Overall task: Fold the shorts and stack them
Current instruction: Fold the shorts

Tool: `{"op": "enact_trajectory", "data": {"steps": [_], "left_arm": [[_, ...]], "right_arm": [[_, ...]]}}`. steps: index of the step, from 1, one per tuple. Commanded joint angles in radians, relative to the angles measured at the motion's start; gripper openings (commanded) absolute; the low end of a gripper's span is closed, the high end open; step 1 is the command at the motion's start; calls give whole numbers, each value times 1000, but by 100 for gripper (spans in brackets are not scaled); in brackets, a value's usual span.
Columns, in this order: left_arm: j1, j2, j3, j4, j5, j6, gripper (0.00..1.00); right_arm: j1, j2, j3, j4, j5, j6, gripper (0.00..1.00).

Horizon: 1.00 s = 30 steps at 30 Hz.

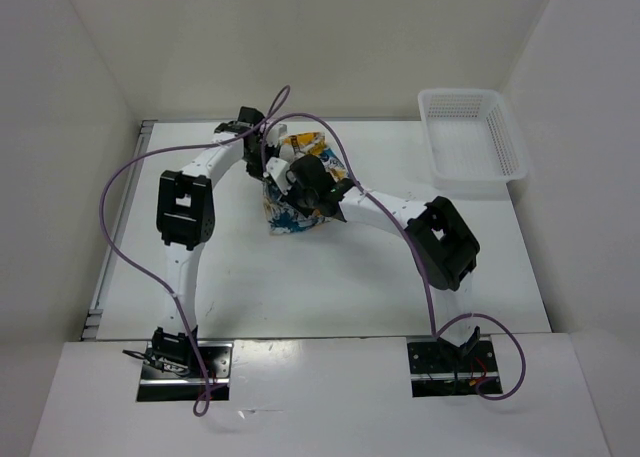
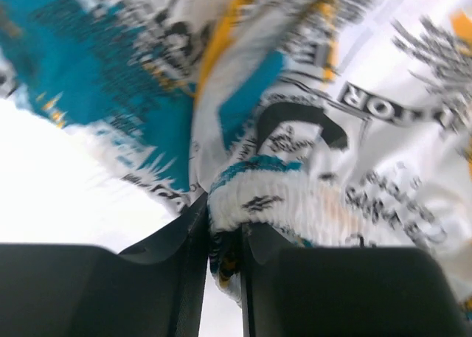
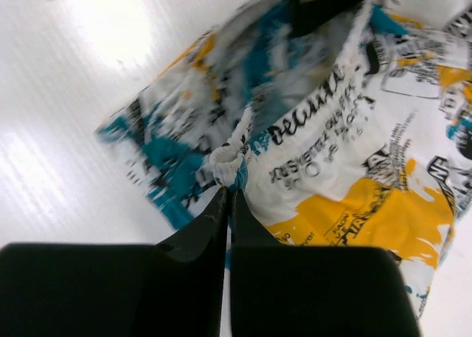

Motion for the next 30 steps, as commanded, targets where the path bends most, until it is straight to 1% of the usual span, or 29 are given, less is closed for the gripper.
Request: {"op": "enact_trajectory", "data": {"steps": [1,3,4,7,11,15,20,22,23,25,28,29,30], "left_arm": [[44,34,71,8,0,4,26],[54,47,98,8,10,4,31],[54,47,109,8,10,4,36],[63,82,149,-3,23,4,45],[63,120,183,-21,62,4,50],[63,130,192,-21,63,4,52],[63,130,210,-30,75,4,52],[63,130,210,-31,75,4,49],[63,130,210,-31,75,4,45],[63,130,210,-31,75,4,43],[72,130,210,-31,75,4,43],[72,130,210,-31,75,4,43],[72,130,219,-31,75,4,48]], "right_arm": [[-4,2,-6,-17,-122,-10,0],[-4,2,-6,-40,-179,1,0],[-4,2,-6,-57,-225,1,0],[22,2,-15,-48,-257,10,0],[44,35,-12,-10,-257,32,0],[53,78,62,10,-247,32,0],[97,115,181,20,-237,106,0],[108,126,206,29,-237,140,0],[108,126,215,29,-237,163,0],[117,126,215,38,-228,163,0],[117,137,148,49,-219,163,0],[117,137,131,49,-208,151,2],[117,146,117,49,-208,139,15]]}}
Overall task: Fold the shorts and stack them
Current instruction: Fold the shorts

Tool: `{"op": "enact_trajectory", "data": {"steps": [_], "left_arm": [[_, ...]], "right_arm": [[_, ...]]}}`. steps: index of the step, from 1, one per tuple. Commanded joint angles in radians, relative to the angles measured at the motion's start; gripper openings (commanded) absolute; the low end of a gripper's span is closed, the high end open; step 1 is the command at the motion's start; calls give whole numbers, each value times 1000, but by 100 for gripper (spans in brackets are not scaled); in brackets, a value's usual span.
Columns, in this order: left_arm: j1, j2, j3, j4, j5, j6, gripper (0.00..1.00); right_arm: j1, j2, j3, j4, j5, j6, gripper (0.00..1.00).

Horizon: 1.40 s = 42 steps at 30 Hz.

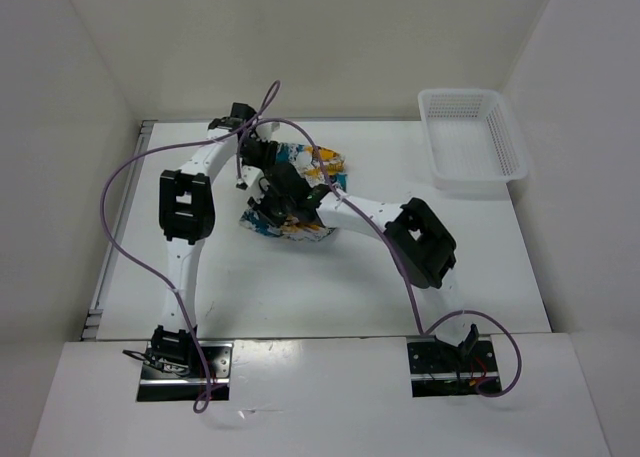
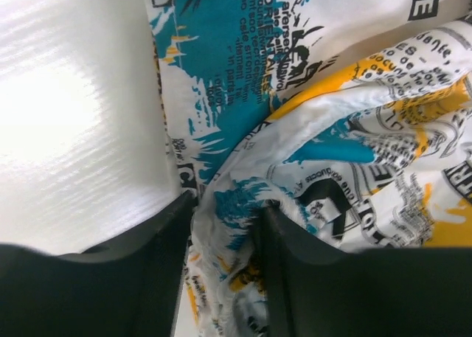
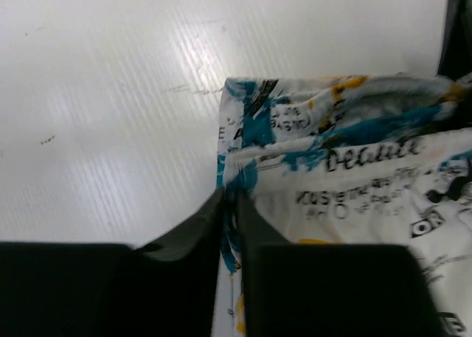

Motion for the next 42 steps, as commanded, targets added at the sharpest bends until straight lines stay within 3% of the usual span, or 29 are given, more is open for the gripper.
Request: {"op": "enact_trajectory", "data": {"steps": [1,3,4,7,11,14,19,23,24,27,34,36,40,42], "left_arm": [[15,13,49,37,11,4,55],[15,3,58,37,11,4,76],[25,2,58,37,2,4,81],[35,-40,58,37,2,4,95],[58,-114,67,28,51,4,99],[68,-148,58,17,94,4,99],[68,-177,47,-3,187,4,99],[3,-166,5,-3,126,4,99],[-7,-154,4,-3,113,4,99],[-25,-94,4,-3,48,4,99],[-36,-62,-61,-3,30,4,99],[-45,-53,-84,-3,-2,4,99],[-45,-34,-126,17,-35,4,76],[-45,-34,-126,26,-44,4,57]], "right_arm": [[21,20,-46,20,-22,-4,24],[30,-7,-29,-1,-48,-36,38],[30,-20,-17,-12,-48,-36,55],[30,-85,44,-59,-73,-36,68],[18,-204,69,-119,-125,42,71],[-39,-292,-6,-155,-122,99,71],[-223,-383,-121,-190,-93,254,58],[-277,-383,-254,-154,-68,294,30],[-277,-364,-267,-143,-68,294,28],[-277,-299,-276,-132,-56,268,27],[-268,-320,-368,-141,-104,205,28],[-242,-330,-402,-141,-104,180,24],[-176,-305,-445,-141,-33,60,20],[-150,-265,-468,-120,11,27,20]]}}
